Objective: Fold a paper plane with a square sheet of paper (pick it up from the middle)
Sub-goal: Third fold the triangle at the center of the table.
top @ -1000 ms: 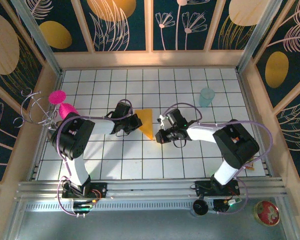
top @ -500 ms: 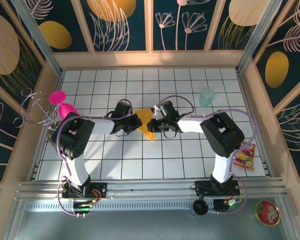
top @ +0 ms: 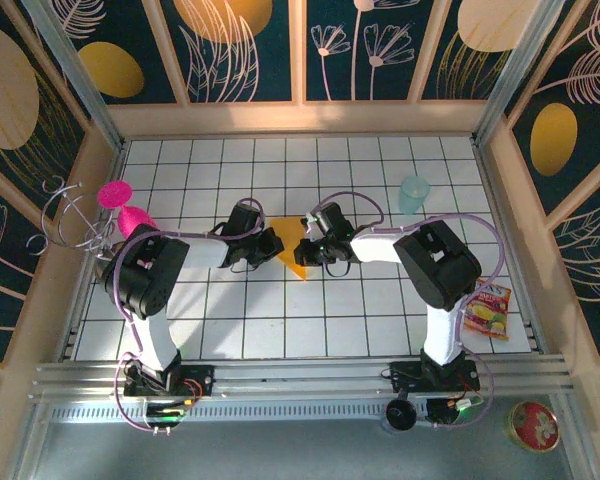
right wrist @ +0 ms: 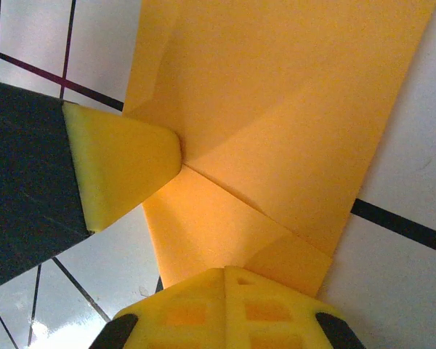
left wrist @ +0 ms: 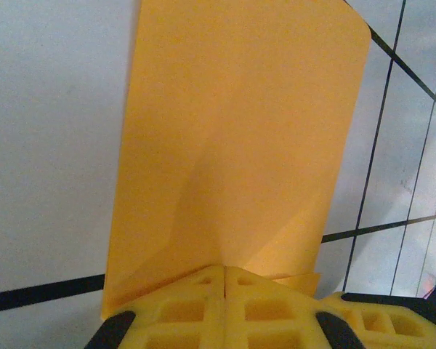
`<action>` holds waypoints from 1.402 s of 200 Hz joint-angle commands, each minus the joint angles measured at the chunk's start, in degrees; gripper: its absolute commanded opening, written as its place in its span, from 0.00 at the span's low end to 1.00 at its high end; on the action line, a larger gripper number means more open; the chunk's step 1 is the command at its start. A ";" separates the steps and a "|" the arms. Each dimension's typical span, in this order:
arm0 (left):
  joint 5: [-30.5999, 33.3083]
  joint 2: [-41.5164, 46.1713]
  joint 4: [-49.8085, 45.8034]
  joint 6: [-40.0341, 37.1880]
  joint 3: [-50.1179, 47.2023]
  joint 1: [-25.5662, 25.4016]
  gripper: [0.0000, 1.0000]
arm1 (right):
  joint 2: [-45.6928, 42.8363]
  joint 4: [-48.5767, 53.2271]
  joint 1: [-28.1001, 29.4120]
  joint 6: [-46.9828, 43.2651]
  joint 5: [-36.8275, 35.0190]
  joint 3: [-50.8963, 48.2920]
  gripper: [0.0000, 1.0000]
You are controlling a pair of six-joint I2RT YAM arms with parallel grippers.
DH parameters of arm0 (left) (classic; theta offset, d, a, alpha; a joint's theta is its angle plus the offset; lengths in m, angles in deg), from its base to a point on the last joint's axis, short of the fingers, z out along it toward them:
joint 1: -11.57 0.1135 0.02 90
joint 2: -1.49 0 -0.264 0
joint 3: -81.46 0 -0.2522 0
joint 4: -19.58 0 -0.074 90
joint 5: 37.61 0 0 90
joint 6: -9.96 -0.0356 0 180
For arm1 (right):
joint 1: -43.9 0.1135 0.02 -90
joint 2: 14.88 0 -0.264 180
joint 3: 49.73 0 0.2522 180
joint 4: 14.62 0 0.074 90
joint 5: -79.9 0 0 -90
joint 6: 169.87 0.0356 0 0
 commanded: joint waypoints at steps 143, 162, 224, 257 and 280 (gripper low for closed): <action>6.84 12.00 -12.63 -4.40 1.66 6.38 0.18 | -0.79 -0.32 -0.19 0.44 -2.60 -2.02 0.00; 6.07 13.25 -11.77 -2.80 -0.35 6.30 0.20 | -2.50 -2.93 -0.27 1.44 -1.19 -2.19 0.00; -1.76 15.34 1.11 6.87 -9.67 4.89 0.30 | -9.17 -12.35 -1.13 8.09 -0.17 -4.65 0.18; -4.23 13.37 8.45 12.02 -12.74 2.35 0.35 | -7.28 -12.36 -2.00 9.62 0.72 -5.09 0.23; -5.71 11.21 14.16 15.86 -14.01 0.65 0.37 | -6.24 -12.45 -1.96 10.01 1.93 -5.15 0.25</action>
